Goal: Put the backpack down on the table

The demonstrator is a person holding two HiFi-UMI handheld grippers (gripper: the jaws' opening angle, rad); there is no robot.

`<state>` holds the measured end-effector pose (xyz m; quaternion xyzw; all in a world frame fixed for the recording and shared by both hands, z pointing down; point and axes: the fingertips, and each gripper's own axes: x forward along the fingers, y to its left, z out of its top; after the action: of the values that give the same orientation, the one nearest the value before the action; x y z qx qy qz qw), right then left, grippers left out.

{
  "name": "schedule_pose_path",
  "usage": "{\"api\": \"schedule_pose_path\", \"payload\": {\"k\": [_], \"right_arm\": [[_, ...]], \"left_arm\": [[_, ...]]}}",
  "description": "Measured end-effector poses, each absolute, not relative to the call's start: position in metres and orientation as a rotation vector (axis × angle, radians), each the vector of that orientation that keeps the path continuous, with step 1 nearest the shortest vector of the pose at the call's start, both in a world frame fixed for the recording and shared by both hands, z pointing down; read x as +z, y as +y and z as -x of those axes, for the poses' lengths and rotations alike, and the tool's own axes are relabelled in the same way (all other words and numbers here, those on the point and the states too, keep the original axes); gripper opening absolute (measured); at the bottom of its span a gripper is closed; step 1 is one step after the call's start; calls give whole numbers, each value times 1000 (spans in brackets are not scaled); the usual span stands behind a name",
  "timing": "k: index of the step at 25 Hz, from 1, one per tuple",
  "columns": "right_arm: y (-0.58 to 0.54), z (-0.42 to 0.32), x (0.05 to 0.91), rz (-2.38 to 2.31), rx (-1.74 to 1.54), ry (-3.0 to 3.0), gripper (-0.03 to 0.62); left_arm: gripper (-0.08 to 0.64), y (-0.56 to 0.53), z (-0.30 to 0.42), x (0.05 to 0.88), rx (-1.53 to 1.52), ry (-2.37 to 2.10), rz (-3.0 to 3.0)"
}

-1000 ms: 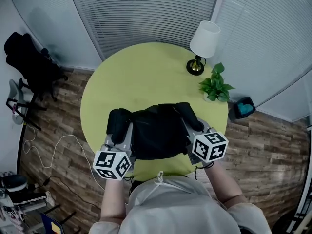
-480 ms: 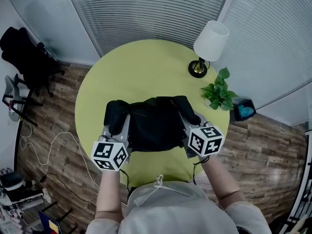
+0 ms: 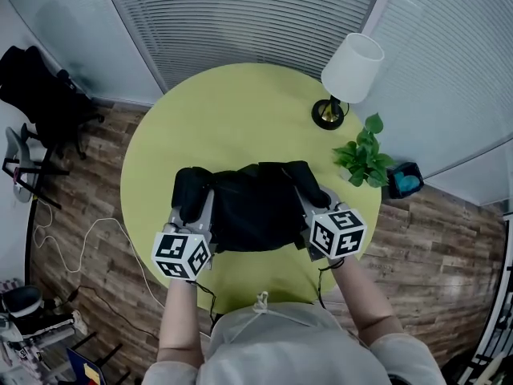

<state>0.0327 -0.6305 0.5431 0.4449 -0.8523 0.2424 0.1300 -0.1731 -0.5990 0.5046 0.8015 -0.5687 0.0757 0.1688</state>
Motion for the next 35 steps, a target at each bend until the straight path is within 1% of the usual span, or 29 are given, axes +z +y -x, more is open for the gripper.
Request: {"api": "schedule_pose_path", "payload": {"k": [10, 19, 27, 28, 30, 31, 33, 35], "right_arm": [[-632, -37, 549, -1344, 703, -2448, 49], [-630, -43, 573, -1384, 697, -2418, 54], [-620, -38, 580, -1313, 669, -2425, 79], [-619, -38, 581, -1313, 662, -2419, 89], [-617, -36, 582, -1315, 645, -2408, 143], [-616, -35, 582, -1317, 632, -2402, 187], [-614, -34, 582, -1332, 596, -2391, 294], [-610, -35, 578, -1364, 547, -2381, 343]], "left_arm": [[43, -600, 174, 507, 203, -1603, -2275], [55, -592, 174, 531, 243, -1624, -2216], [69, -585, 184, 547, 239, -1637, -2163], [71, -584, 185, 550, 247, -1638, -2163], [81, -583, 187, 553, 246, -1651, -2161], [116, -583, 189, 555, 236, -1665, -2157], [214, -581, 195, 556, 215, -1703, -2148], [311, -576, 201, 557, 215, -1738, -2139]]}}
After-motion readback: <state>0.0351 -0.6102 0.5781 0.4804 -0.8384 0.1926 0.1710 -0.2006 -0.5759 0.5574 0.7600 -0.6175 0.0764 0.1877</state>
